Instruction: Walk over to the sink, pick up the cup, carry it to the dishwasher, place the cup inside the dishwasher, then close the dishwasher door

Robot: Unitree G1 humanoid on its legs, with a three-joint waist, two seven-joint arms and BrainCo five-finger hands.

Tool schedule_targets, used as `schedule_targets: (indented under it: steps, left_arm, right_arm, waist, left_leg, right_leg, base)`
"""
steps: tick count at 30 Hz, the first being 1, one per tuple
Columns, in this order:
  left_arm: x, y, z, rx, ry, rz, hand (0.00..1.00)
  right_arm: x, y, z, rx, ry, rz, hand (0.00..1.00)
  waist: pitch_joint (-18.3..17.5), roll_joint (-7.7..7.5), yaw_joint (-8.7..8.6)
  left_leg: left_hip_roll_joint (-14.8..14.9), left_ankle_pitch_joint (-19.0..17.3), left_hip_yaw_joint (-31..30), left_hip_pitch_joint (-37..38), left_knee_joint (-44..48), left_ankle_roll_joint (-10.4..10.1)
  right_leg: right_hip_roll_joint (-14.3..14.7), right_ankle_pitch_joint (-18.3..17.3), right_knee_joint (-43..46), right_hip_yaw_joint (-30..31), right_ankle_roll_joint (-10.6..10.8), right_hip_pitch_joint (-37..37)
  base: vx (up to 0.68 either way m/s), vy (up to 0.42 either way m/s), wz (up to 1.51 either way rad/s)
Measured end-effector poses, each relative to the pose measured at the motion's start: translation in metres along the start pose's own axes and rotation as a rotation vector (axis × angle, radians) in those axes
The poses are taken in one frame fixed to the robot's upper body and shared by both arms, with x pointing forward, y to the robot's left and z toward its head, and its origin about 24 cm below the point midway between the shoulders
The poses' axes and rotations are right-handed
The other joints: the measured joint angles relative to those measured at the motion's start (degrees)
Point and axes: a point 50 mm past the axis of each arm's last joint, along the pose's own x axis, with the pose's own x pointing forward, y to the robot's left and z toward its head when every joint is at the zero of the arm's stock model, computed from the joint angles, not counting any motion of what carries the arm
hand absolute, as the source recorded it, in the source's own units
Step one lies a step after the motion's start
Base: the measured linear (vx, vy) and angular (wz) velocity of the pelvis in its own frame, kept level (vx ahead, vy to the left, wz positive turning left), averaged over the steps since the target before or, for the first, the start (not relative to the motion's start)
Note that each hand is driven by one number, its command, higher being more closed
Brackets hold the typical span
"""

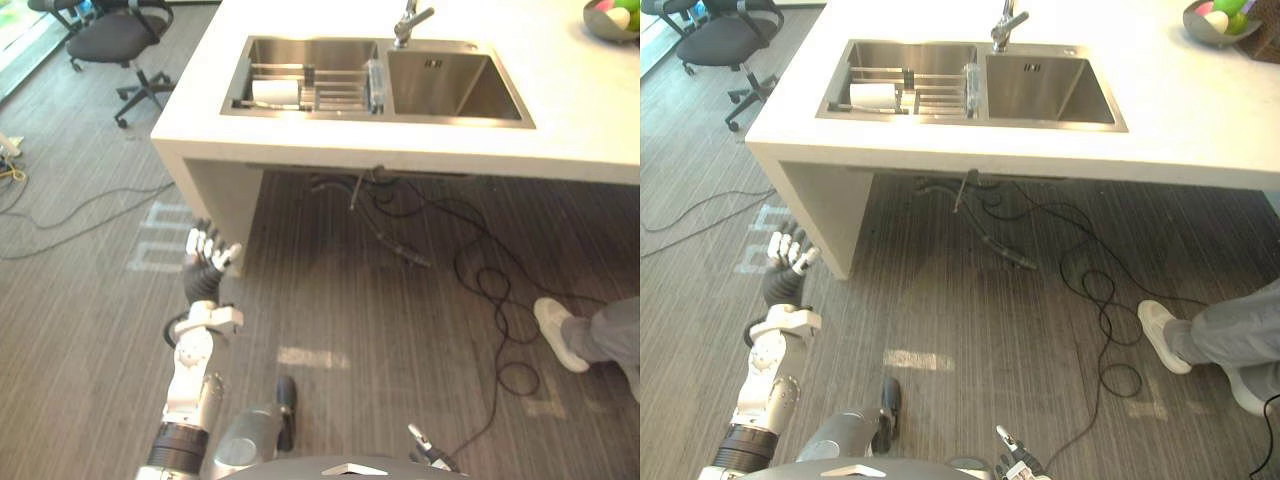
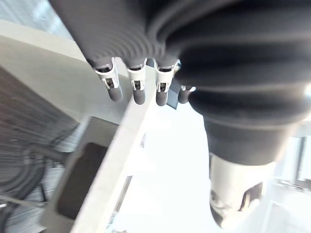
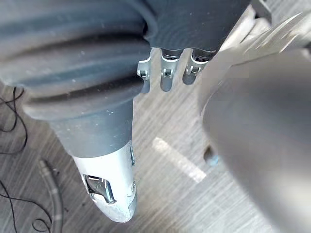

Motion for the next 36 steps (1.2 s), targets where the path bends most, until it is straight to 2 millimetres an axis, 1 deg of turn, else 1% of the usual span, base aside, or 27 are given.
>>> schedule_targets:
  steps: [1, 2, 3, 4, 5, 6, 7, 8, 9, 10, 11, 12, 18, 21, 22, 24, 25, 26, 28, 29, 30, 31, 32, 33, 34, 35, 36]
  left_arm:
    - [0.003, -0.002, 0.005, 0.022, -0.016, -0.007, 0.0]
    - [0.004, -0.004, 0.007, 0.03, -0.024, -0.004, 0.0]
    - [0.004, -0.004, 0.007, 0.03, -0.024, 0.001, 0.0]
    - [0.004, -0.004, 0.007, 0.028, -0.023, 0.006, 0.0]
    - [0.004, -0.005, 0.007, 0.025, -0.025, 0.005, 0.0]
    - [0.006, -0.007, 0.008, 0.019, -0.032, -0.001, 0.0]
    - [0.006, -0.008, 0.008, 0.016, -0.037, -0.005, 0.0]
    - [0.008, -0.012, 0.009, 0.009, -0.049, -0.022, 0.0]
    - [0.008, -0.016, 0.009, -0.002, -0.059, -0.033, 0.0]
    - [0.008, -0.017, 0.01, -0.011, -0.066, -0.031, 0.0]
    - [0.008, -0.016, 0.011, -0.016, -0.079, -0.026, 0.0]
    - [0.002, -0.005, 0.012, 0.032, -0.102, 0.003, 0.0]
    - [0.002, -0.008, 0.01, 0.027, -0.091, -0.002, 0.0]
    - [0.001, -0.015, -0.001, -0.018, -0.007, -0.035, 0.0]
    - [0.0, -0.018, -0.01, -0.033, 0.05, -0.052, 0.0]
    - [-0.001, -0.02, -0.023, -0.05, 0.133, -0.067, 0.0]
    - [-0.002, -0.022, -0.028, -0.061, 0.163, -0.078, 0.0]
    - [0.001, -0.028, -0.03, -0.068, 0.178, -0.1, 0.0]
    - [0.009, -0.038, -0.026, -0.091, 0.172, -0.13, 0.0]
    - [0.014, -0.039, -0.022, -0.111, 0.159, -0.127, 0.0]
    - [0.016, -0.038, -0.02, -0.119, 0.15, -0.119, 0.0]
    - [0.022, -0.033, -0.015, -0.12, 0.134, -0.097, 0.0]
    - [0.025, -0.026, -0.01, -0.134, 0.121, -0.053, 0.0]
    - [0.027, -0.024, -0.009, -0.133, 0.115, -0.042, 0.0]
    - [0.029, -0.021, -0.006, -0.132, 0.112, -0.031, 0.0]
    - [0.029, -0.022, -0.005, -0.129, 0.112, -0.038, 0.0]
    - [0.03, -0.024, 0.0, -0.133, 0.098, -0.055, 0.0]
  right_arm:
    - [0.0, 0.002, -0.005, 0.007, 0.002, -0.001, 0.0]
    - [0.0, 0.0, -0.002, 0.043, -0.03, -0.012, 0.0]
    - [-0.001, -0.002, -0.001, 0.061, -0.039, -0.019, 0.0]
    - [-0.001, -0.004, -0.001, 0.086, -0.043, -0.025, 0.0]
    - [-0.002, -0.005, -0.004, 0.087, -0.035, -0.027, 0.0]
    - [-0.003, -0.006, -0.013, 0.08, -0.013, -0.032, 0.0]
    - [-0.004, -0.008, -0.016, 0.092, -0.012, -0.037, 0.0]
    - [-0.007, -0.014, -0.022, 0.082, 0.001, -0.055, 0.0]
    - [-0.01, -0.021, -0.029, 0.099, 0.013, -0.079, 0.0]
    - [-0.011, -0.023, -0.031, 0.1, 0.022, -0.086, 0.0]
    - [-0.014, -0.028, -0.039, 0.089, 0.049, -0.097, 0.0]
    - [-0.013, -0.013, -0.036, 0.081, 0.034, 0.06, 0.0]
    - [-0.012, -0.013, -0.037, 0.069, 0.04, 0.061, 0.0]
    - [-0.012, -0.012, -0.038, 0.059, 0.049, 0.048, 0.0]
    - [-0.012, -0.011, -0.038, 0.063, 0.049, 0.047, 0.0]
    - [-0.012, -0.011, -0.038, 0.078, 0.047, 0.048, 0.0]
    - [-0.011, -0.01, -0.039, 0.081, 0.051, 0.051, 0.0]
    - [-0.012, -0.01, -0.04, 0.087, 0.066, 0.053, 0.0]
    - [-0.015, -0.017, -0.046, 0.099, 0.115, 0.037, 0.0]
    - [-0.019, -0.024, -0.051, 0.115, 0.131, 0.022, 0.0]
    - [-0.02, -0.025, -0.052, 0.11, 0.137, 0.018, 0.0]
    - [-0.019, -0.024, -0.051, 0.104, 0.14, 0.018, 0.0]
    - [-0.02, -0.03, -0.045, 0.051, 0.137, 0.003, 0.0]
    - [-0.021, -0.034, -0.041, 0.027, 0.132, -0.006, 0.0]
    - [-0.022, -0.038, -0.034, -0.006, 0.126, -0.017, 0.0]
    - [-0.022, -0.04, -0.025, -0.021, 0.103, -0.021, 0.0]
    - [-0.02, -0.038, -0.014, -0.032, 0.07, -0.005, 0.0]
  waist:
    - [0.0, 0.02, -0.12]
    - [0.0, 0.05, -0.51]
    - [0.0, 0.11, -0.62]
    - [0.0, 0.26, -0.71]
    - [0.0, 0.36, -0.78]
    - [-0.5, 0.99, -1.41]
    - [-0.9, 0.96, -1.91]
    - [-0.9, 0.94, -3.02]
    - [-1.0, 0.8, -2.88]
    - [-1.2, 0.61, -2.86]
    - [-2.3, -0.49, -2.32]
    - [-7.2, -0.48, -1.43]
    - [-7.2, -0.47, -1.78]
    - [-7.3, -0.55, -2.5]
    - [-7.3, -0.56, -2.52]
    - [-7.4, -0.48, -3.4]
    - [-7.7, -0.11, -4.2]
    - [-8.5, -0.1, -4.59]
    - [-9.0, -0.04, -5.44]
    - [-10.1, 0.81, -5.57]
    - [-10.5, 0.81, -5.54]
    - [-10.4, 0.51, -5.52]
    - [-10.2, 0.71, -5.44]
    - [-9.7, 1.47, -5.35]
    - [-8.6, 1.83, -4.92]
    - [-8.6, 3.45, -4.06]
    - [-8.6, 4.03, -2.94]
  left_leg:
    - [-0.2, -0.7, -0.1, 2.7, -0.8, -0.2]
    - [-0.5, -1.1, -0.8, 6.1, -2.1, 0.2]
    - [-0.6, -1.2, -1.9, 7.7, -2.8, 0.1]
    - [-0.4, -1.3, -3.7, 10.6, -3.7, 0.0]
    - [0.1, -1.7, -5.0, 12.0, -3.8, -0.6]
    - [1.3, -2.7, -6.3, 12.8, -3.4, -1.2]
    - [1.8, -3.0, -6.7, 12.6, -2.8, -1.6]
    - [2.5, -4.4, -9.2, 12.4, -0.1, -3.3]
    - [3.0, -6.1, -11.0, 12.7, 2.0, -4.5]
    - [3.3, -7.1, -11.5, 12.8, 3.0, -5.1]
    - [3.4, -9.5, -12.4, 12.1, 5.0, -6.4]
    - [11.5, -11.1, -3.3, 15.5, -1.7, -9.7]
    - [11.5, -11.0, -2.9, 16.6, -2.3, -9.7]
    - [11.5, -11.0, -2.4, 17.8, -2.8, -9.6]
    - [11.6, -11.0, -1.7, 18.4, -3.6, -9.5]
    - [11.8, -11.2, -1.2, 19.3, -4.7, -9.3]
    - [12.3, -11.7, -0.4, 18.9, -4.8, -9.5]
    - [12.9, -11.9, 0.4, 18.0, -4.8, -9.4]
    - [14.0, -12.5, 0.7, 17.7, -4.5, -8.0]
    - [14.8, -12.8, 1.5, 17.8, -3.8, -4.3]
    - [14.5, -12.5, 2.2, 17.2, -0.9, -2.9]
    - [15.5, -11.8, 4.3, 12.5, 9.7, -2.4]
    - [17.6, -8.5, 4.7, 6.9, 24.4, -3.2]
    - [18.5, -6.0, 4.3, 5.0, 30.0, -4.6]
    - [19.8, -4.8, 3.3, 3.1, 36.9, -6.1]
    - [20.8, -7.8, 3.1, 1.1, 41.4, -7.6]
    - [20.9, -9.5, 4.0, 0.0, 40.2, -7.9]
  right_leg:
    - [-1.1, -0.1, 9.2, -0.9, 0.7, -4.6]
    - [-3.5, -3.5, 15.4, -5.3, -3.1, -8.2]
    - [-4.6, -5.6, 16.8, -7.5, -5.3, -9.5]
    - [-5.6, -10.0, 16.4, -11.0, -8.5, -12.0]
    - [-5.3, -12.5, 13.5, -12.4, -9.7, -14.2]
    - [-3.7, -15.0, 6.2, -13.3, -10.4, -16.7]
    - [-2.8, -15.7, 1.1, -13.0, -9.9, -17.3]
    - [-1.4, -15.6, -9.4, -11.1, -9.2, -17.4]
    - [-0.7, -13.6, -16.4, -9.3, -8.5, -17.3]
    - [-0.7, -11.7, -19.6, -8.7, -8.5, -17.0]
    - [-1.1, -5.1, -26.2, -8.3, -8.9, -16.5]
    - [6.8, 8.2, -51.4, -13.3, -9.2, -4.3]
    - [6.9, 8.1, -51.3, -13.1, -9.2, -3.7]
    - [6.8, 7.9, -51.2, -13.0, -9.1, -2.9]
    - [6.7, 7.5, -50.4, -13.0, -9.1, -3.3]
    - [6.6, 6.0, -47.9, -13.1, -9.2, -4.4]
    - [6.4, 4.5, -44.9, -13.1, -9.1, -6.3]
    - [6.1, 2.4, -41.3, -13.3, -9.2, -8.7]
    - [6.0, -0.7, -36.8, -14.2, -9.5, -10.6]
    - [7.0, -2.7, -36.0, -15.2, -10.0, -10.8]
    - [6.8, -3.4, -36.3, -14.9, -9.8, -10.6]
    - [6.7, -4.0, -36.7, -14.9, -10.0, -10.1]
    - [7.0, -3.3, -39.3, -15.1, -10.3, -6.0]
    - [7.0, -3.5, -40.4, -15.2, -10.5, -3.7]
    - [7.0, -4.2, -41.5, -15.2, -11.0, -0.7]
    - [7.0, -4.8, -42.2, -15.0, -10.8, 2.2]
    - [6.8, -5.1, -44.0, -14.9, -10.6, 4.3]
  base:
    - [0.43, 0.119, -0.07]
    - [0.43, 0.1, -0.08]
    - [0.4, 0.036, -0.09]
    - [0.29, -0.016, -0.09]
    - [0.39, -0.105, 0.06]
    - [0.3, -0.129, 0.29]
    - [0.36, -0.199, 0.76]
    - [0.31, -0.227, 1.0]
    - [0.32, -0.256, 0.97]
    - [0.29, -0.315, 0.75]
    - [0.16, -0.206, 0.37]
    - [0.09, -0.143, 0.23]
    - [0.0, 0.0, -0.02]
    - [0.0, 0.018, -0.06]
    - [-0.01, 0.019, -0.16]
    - [0.0, 0.009, -0.14]
    - [0.02, -0.018, -0.04]
    - [0.03, -0.034, 0.01]
    - [0.1, -0.086, 0.12]
    - [0.16, -0.109, 0.04]
    - [0.22, -0.087, -0.05]
    - [0.29, -0.155, -0.09]
    - [0.31, -0.174, -0.02]
    - [0.34, -0.159, -0.01]
    - [0.32, -0.07, -0.03]
    - [0.34, -0.061, -0.15]
    - [0.24, -0.072, -0.22]
